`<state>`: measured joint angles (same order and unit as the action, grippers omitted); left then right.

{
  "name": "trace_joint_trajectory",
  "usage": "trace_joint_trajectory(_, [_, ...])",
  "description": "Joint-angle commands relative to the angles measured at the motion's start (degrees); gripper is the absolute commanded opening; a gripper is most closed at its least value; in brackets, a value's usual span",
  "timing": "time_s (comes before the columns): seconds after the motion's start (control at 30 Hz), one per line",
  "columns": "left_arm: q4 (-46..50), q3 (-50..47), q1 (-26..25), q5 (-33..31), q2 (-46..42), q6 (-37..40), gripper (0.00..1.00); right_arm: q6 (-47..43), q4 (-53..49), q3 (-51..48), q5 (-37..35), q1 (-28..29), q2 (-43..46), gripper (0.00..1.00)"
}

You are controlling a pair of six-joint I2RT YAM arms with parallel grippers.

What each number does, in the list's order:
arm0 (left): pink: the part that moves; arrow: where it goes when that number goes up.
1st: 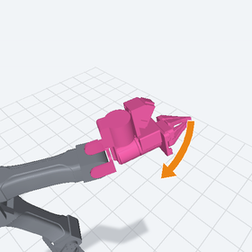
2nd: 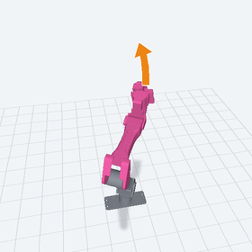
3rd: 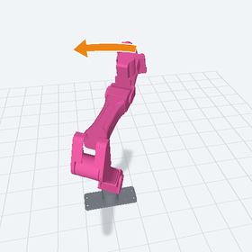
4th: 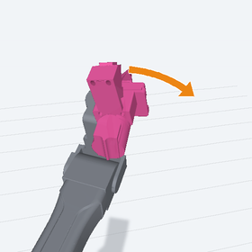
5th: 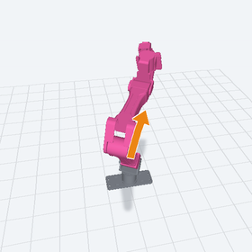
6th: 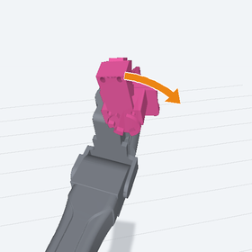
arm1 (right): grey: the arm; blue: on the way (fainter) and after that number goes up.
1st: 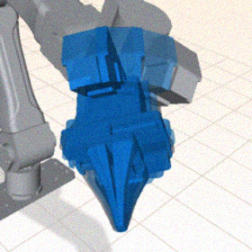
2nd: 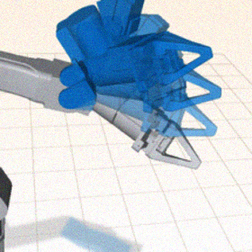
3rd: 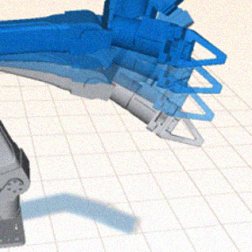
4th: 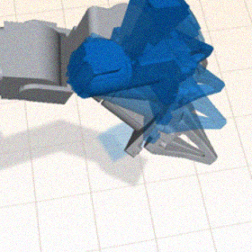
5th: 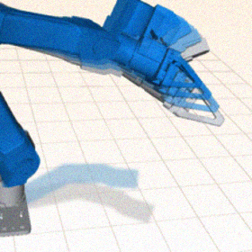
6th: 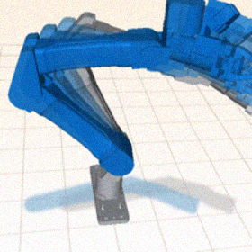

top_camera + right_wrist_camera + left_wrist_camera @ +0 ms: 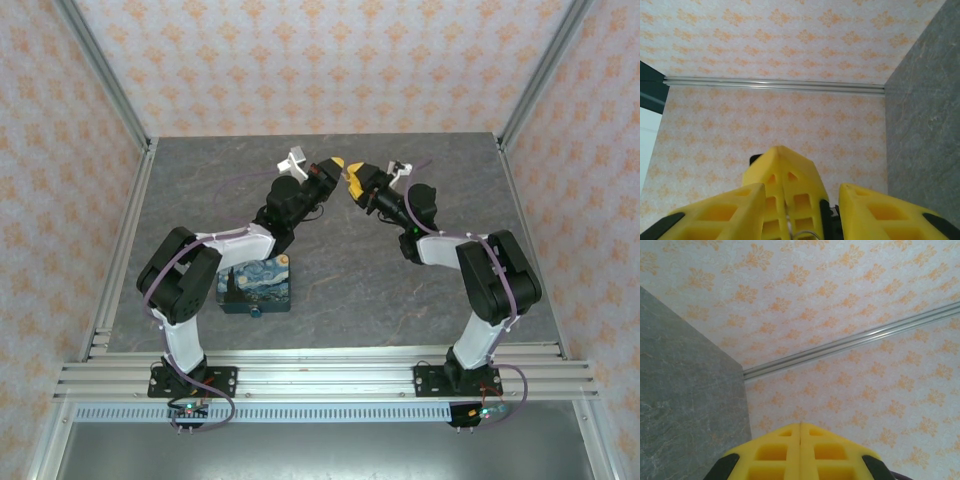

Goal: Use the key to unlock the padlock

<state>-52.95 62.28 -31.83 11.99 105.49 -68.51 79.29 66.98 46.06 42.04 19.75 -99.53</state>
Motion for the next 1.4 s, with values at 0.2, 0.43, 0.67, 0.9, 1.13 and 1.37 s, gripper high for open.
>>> trace_joint_trajectory(0.2, [1.3,2.6,0.6,2.9,1.0,-0.7,0.0,-2.1,3.8,-0.8,3.8,0.2,3.2,0.38])
trace_joint_trajectory(0.43, [2.0,2.8,0.7,3.8,1.1,-0.7,0.0,-2.6,3.2,-0.4,4.5,0.2,3.6,0.33])
trace_joint_trajectory(0.67, [2.7,3.2,0.8,4.2,1.1,-0.8,0.0,-2.6,3.2,-1.1,4.5,0.2,3.7,0.24])
trace_joint_trajectory(0.9, [2.5,2.8,0.9,4.5,1.0,-1.0,0.0,-3.3,2.3,-1.7,3.9,0.0,3.8,0.2])
trace_joint_trajectory(1.13, [2.4,2.4,1.3,4.9,0.6,-1.0,0.0,-3.7,1.9,-3.1,3.3,-1.4,4.0,0.5])
trace_joint_trajectory(1.37, [2.3,2.5,1.3,5.4,0.8,-1.3,0.0,-6.1,-1.1,-2.7,2.7,-2.7,5.0,0.51])
